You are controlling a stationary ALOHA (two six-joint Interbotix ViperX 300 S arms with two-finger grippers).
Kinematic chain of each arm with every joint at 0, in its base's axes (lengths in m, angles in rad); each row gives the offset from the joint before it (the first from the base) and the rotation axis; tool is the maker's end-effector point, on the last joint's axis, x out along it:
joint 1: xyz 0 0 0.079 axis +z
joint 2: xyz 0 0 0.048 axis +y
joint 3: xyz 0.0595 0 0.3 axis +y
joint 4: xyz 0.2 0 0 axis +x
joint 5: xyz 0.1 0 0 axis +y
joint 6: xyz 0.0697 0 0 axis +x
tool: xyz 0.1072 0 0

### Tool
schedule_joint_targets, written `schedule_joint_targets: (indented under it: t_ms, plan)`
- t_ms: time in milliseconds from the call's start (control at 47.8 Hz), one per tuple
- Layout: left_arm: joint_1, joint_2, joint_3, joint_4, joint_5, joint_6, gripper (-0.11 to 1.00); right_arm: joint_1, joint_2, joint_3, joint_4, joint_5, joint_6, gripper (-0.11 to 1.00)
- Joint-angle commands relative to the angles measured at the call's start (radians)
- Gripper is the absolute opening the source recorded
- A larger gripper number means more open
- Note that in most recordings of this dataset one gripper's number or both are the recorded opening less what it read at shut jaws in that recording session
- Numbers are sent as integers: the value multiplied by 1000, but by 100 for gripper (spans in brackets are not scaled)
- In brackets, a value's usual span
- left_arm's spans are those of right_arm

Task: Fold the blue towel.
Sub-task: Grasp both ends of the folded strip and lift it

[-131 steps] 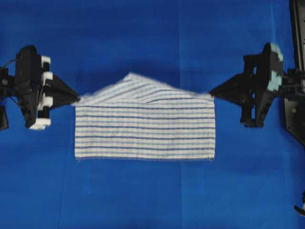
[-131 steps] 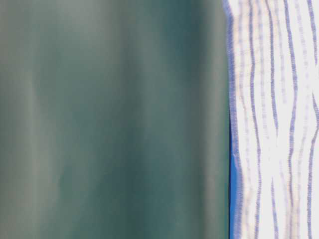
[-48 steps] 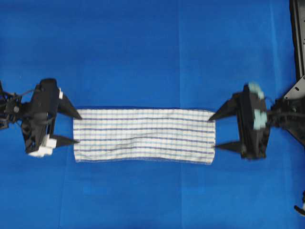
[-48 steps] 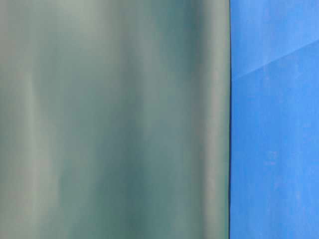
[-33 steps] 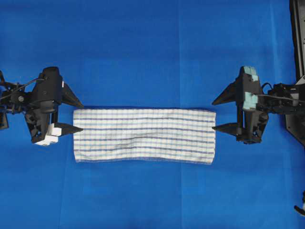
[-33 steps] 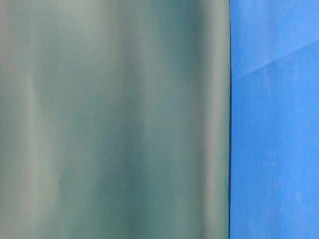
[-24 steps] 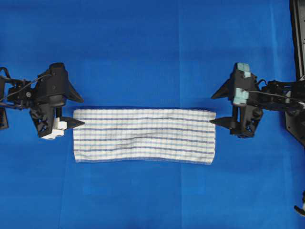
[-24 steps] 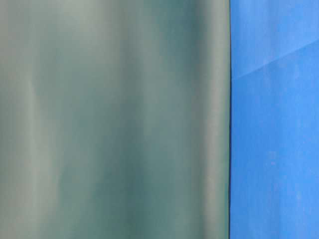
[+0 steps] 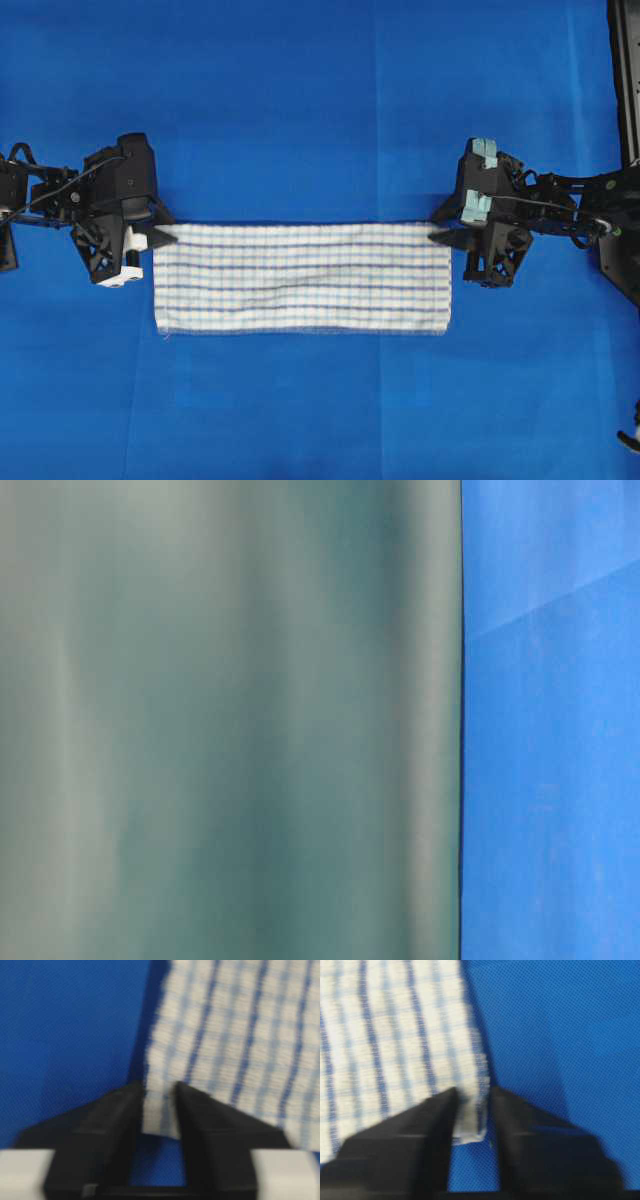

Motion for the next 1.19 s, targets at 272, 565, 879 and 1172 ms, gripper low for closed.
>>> schedule_joint_targets:
  t_ms: [272, 565, 879, 1172]
  plan:
    - [-5, -52, -29, 2, 64, -5, 2, 3, -35, -11, -2, 11, 0, -4]
    - [-40, -221, -78, 2, 216, -14, 2, -8, -241, -5, -3, 106, 0, -4]
    - [-118, -319, -120, -3, 256, -55, 2, -31, -502, -2, -41, 253, -2, -4]
    - [-141, -252, -187, -3, 207, -195, 2, -190, -525, -32, -81, 318, 0, -4]
